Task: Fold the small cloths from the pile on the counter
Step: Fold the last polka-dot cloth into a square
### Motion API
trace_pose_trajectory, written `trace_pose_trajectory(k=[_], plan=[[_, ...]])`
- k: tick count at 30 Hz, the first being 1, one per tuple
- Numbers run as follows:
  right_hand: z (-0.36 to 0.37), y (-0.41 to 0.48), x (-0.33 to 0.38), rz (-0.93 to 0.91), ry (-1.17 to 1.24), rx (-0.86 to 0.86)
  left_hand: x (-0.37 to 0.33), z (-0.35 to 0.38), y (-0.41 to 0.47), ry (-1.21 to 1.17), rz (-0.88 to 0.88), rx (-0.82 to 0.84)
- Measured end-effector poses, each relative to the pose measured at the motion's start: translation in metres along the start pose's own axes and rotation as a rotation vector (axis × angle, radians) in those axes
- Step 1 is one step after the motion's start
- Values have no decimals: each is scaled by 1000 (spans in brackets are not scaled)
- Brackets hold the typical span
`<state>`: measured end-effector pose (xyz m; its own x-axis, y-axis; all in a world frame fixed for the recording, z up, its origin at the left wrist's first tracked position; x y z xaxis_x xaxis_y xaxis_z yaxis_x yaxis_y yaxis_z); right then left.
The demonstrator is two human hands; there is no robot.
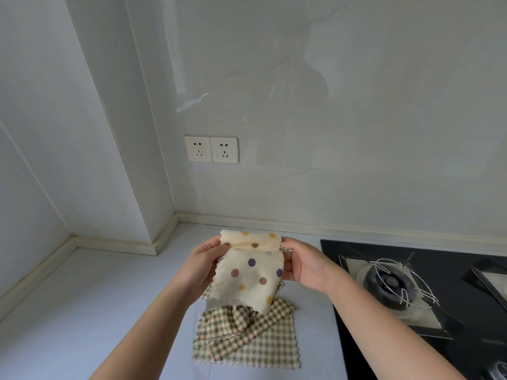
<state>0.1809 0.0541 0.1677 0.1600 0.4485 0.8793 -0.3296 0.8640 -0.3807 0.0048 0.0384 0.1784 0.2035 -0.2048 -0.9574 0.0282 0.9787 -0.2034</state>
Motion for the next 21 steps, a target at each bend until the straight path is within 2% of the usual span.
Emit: trace_pose_trajectory(k=[3,9,14,19,21], plan=[[5,1,-6,38,-2,40,-1,-1,2,-5,-5,5],[1,4,-7,28,-3,-1,-4,3,-4,51,-18,31],[-2,2,2,-21,104,-5,-6,0,-6,52,27,38],[-4,-4,17,-157,-295,23,-18,-2,-12,260,99,17],[-1,-11,29,-295,-462,-8,-26,-3,-12,345,191,-19]])
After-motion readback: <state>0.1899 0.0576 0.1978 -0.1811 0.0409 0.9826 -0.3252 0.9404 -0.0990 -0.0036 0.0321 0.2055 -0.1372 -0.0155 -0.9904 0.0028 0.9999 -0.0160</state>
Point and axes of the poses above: each hand's wrist, its own y-axis towards the middle knuckle, its own z-axis out of the palm, x = y × z, the point moved 9 cm from there along y, towards the middle knuckle, and after that the axes turned 7 degrees about -x, right-handed, at the moved point
